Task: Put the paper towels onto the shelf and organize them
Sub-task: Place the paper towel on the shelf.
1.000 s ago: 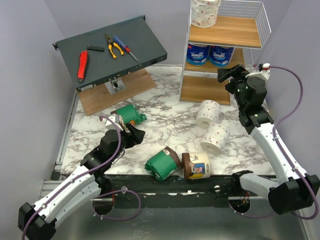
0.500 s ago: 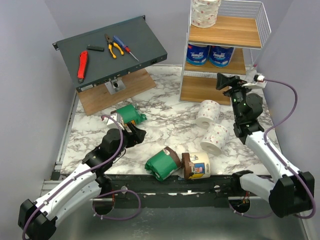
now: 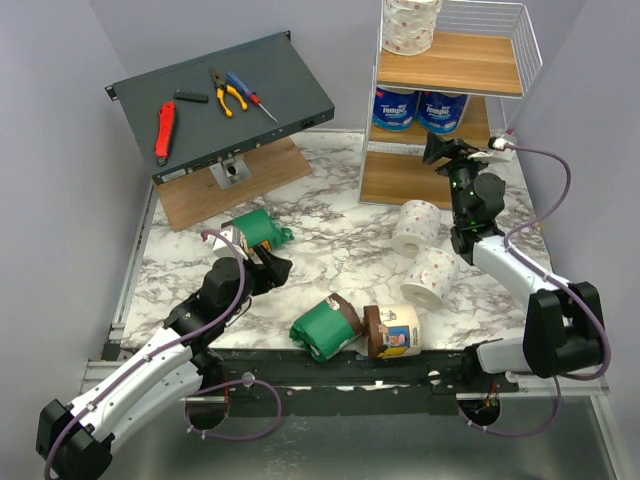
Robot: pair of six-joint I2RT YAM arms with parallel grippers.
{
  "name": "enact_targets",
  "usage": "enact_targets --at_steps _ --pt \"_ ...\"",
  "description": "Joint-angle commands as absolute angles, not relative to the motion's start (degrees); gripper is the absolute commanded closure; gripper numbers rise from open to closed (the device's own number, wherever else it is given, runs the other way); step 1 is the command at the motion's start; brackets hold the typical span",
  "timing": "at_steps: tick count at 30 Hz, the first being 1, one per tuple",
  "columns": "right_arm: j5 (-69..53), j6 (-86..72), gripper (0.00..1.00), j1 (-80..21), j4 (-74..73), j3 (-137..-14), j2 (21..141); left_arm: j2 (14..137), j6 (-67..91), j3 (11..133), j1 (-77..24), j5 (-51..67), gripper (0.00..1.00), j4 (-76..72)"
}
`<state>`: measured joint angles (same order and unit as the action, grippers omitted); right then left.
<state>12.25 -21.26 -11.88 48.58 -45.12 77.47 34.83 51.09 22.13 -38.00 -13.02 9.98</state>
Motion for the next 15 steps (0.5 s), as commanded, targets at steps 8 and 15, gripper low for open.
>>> enact_targets --at_steps 8,15 --pt "16.31 -14.86 0.21 -11.60 54.41 -52.12 84.81 34.04 51.24 22.49 -38.27 -13.01 0.24 9.03" --pt "17.01 -14.50 0.21 -11.60 52.53 -55.72 88.33 33.60 51.16 22.15 -38.23 -13.09 0.24 8.99"
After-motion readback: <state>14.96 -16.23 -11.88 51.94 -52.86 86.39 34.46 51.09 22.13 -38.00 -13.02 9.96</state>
